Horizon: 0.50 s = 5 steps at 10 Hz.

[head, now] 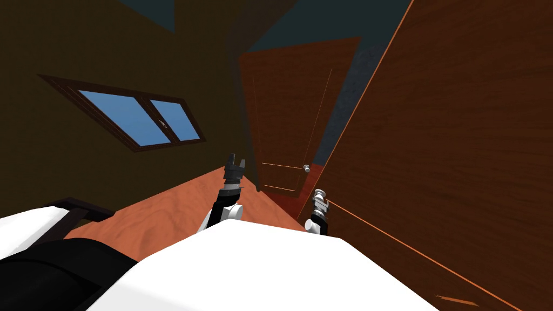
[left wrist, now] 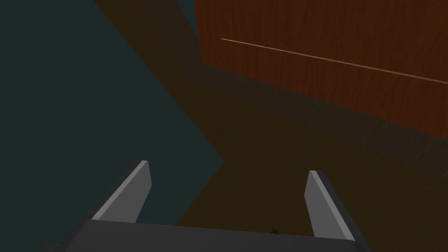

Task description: Push the door open

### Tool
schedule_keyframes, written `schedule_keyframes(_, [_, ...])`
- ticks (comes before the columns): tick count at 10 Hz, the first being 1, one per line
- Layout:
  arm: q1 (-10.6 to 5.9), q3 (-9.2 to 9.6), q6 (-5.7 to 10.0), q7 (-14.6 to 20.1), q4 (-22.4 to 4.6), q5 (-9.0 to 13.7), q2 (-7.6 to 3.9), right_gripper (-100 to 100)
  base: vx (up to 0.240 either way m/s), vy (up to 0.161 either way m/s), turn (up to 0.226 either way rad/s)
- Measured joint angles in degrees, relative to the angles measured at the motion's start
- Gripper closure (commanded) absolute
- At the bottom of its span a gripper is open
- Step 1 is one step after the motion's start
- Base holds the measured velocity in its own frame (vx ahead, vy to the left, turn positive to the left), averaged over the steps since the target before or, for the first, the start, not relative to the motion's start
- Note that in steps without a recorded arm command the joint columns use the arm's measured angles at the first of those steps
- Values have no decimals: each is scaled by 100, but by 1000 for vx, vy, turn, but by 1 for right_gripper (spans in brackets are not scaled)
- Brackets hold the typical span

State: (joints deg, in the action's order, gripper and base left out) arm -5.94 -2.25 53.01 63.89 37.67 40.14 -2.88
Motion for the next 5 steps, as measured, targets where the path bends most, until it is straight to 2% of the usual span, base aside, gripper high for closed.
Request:
schedule_keyframes(1, [127,-7,-52,-48,203,3,10,100,30,-19,48])
schedule_keyframes(2, [106,-56,-71,-77,178,31,6,100,48,-13,71])
schedule_keyframes(3, [165,-108,-132,-96,262,64,-28,100,35,-10,46])
schedule_keyframes(4, [68,-159,-96,-53,105,90,-79,100,41,-20,26])
schedule_keyframes(5, [88,-214,-76,-82,137,116,-56,100,47,-13,59])
